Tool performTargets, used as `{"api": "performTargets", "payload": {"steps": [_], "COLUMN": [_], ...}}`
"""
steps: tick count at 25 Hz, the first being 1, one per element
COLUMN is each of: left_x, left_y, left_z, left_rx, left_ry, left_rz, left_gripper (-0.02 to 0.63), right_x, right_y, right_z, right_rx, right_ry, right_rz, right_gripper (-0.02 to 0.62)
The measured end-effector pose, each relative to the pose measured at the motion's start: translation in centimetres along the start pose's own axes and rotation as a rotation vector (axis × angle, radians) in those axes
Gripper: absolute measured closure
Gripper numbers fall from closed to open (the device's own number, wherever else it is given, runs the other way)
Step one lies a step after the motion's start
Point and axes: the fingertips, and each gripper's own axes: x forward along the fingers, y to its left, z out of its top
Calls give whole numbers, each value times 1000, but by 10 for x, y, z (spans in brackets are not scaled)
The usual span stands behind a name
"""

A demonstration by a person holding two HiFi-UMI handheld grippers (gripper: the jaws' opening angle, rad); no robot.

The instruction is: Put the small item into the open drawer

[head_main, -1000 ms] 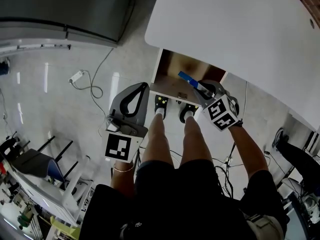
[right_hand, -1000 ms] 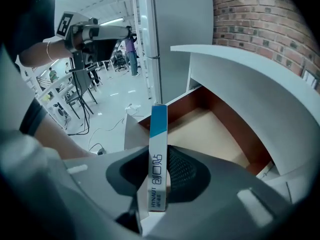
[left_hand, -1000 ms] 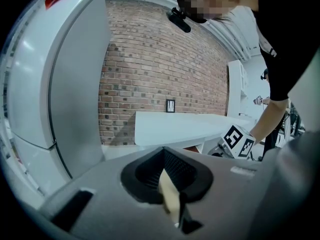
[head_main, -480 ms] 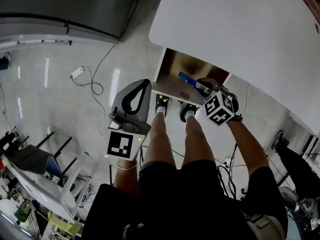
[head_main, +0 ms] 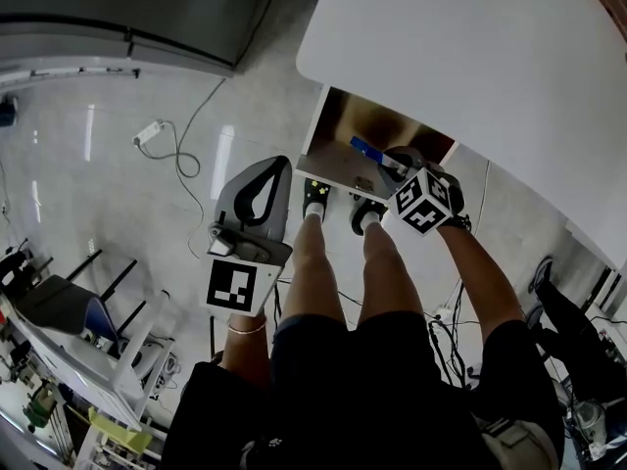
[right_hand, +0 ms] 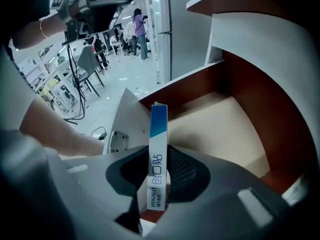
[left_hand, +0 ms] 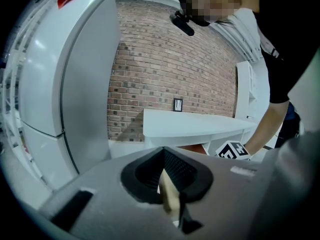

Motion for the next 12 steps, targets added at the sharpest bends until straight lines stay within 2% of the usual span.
{"api": "performTargets", "payload": {"steps": [12], "left_x": [-17], "left_y": [11], "left_z": [-9], "left_rx": [-18], "left_ry": [0], "left_rz": [46], "left_gripper": [615], "right_x": [25], "right_y": [9], "right_z": [-4], "right_rx": [-65], "right_ry": [67], "right_rz": [32], "right_gripper": [500]}}
